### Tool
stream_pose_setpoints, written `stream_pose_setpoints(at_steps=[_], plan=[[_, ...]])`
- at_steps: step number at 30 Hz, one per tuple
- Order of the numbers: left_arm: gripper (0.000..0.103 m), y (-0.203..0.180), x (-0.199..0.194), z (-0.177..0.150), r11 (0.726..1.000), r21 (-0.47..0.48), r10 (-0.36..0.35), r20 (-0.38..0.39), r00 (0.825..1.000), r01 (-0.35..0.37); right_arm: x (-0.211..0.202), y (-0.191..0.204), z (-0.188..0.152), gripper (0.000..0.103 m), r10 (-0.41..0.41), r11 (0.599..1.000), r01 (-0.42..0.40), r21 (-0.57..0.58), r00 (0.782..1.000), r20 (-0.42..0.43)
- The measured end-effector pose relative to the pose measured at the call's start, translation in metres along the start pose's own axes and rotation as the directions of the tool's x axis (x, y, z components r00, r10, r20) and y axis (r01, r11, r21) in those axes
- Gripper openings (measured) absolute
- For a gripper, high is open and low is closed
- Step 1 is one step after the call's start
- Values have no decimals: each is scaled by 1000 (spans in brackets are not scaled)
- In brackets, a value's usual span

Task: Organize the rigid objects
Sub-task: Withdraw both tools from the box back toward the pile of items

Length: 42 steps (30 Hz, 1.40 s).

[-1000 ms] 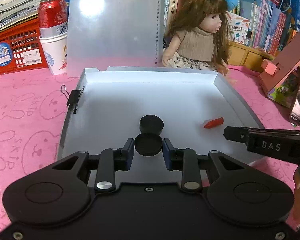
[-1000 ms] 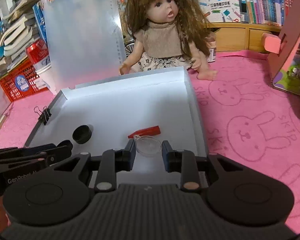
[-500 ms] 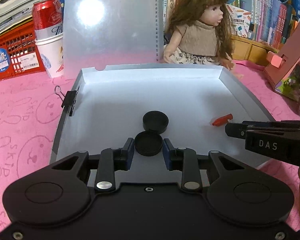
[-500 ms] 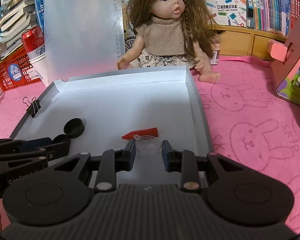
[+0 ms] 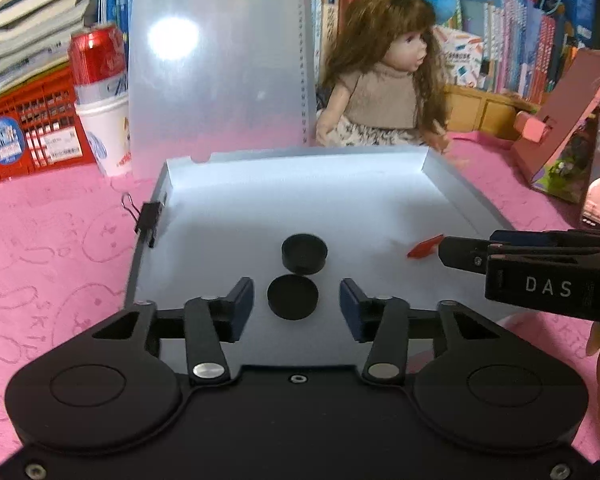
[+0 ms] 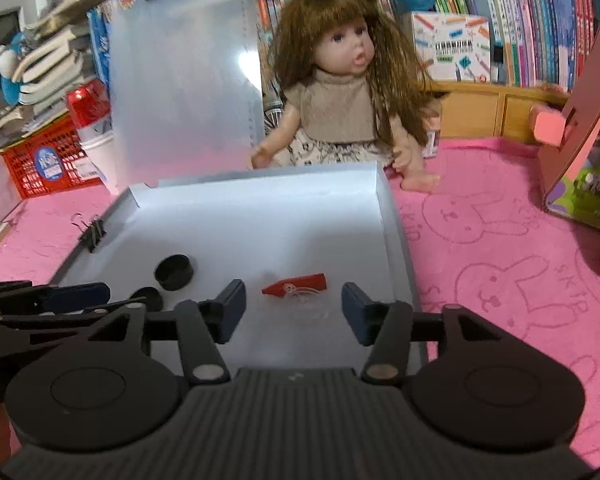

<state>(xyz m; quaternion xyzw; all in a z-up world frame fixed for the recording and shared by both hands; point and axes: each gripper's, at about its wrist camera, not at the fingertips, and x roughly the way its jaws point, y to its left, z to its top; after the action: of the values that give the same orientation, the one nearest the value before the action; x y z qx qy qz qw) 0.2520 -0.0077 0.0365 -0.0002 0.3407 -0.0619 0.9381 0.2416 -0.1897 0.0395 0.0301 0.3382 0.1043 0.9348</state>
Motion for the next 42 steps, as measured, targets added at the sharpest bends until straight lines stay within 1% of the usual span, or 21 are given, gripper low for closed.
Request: stream_pose_setpoints(at_steps=[1,3,4,12,19,26,30,37,42], plan=[[56,-1,-6,-1,1000,4,-3,15,1000,3,-5,2,0,75,1,1000,0,-12,1000,11],[63,-1,-17,-2,1000,10,-11,40,999,10,-17,5,-2,82,5,999,-3,-35,999,36],[66,-1,-23,-4,1000,11,-16,51,999,15,-23,6,-3,83,8,999,-6,-44,999,47],[77,2,-65,-18,999,8,-47,104,993,46,-63,15,-15,88,38,995,-28,-94,994,105],[78,1,-94,-37,998,8,-65,123,990,65,-89,22,-31,93,74,990,-58,-124,990,123],[80,2,-121,-61,997,15,-76,141,987,75,-111,27,-50,101,112,985,-92,-145,984,139],[80,3,-132,-75,997,6,-80,138,987,80,-118,30,-59,101,125,983,-104,-152,983,133],[80,3,-147,-97,997,21,-75,138,988,73,-127,33,-76,102,128,980,-105,-169,984,128],[80,3,-152,-112,997,51,-65,117,991,60,-128,35,-86,102,105,979,-80,-188,987,125]])
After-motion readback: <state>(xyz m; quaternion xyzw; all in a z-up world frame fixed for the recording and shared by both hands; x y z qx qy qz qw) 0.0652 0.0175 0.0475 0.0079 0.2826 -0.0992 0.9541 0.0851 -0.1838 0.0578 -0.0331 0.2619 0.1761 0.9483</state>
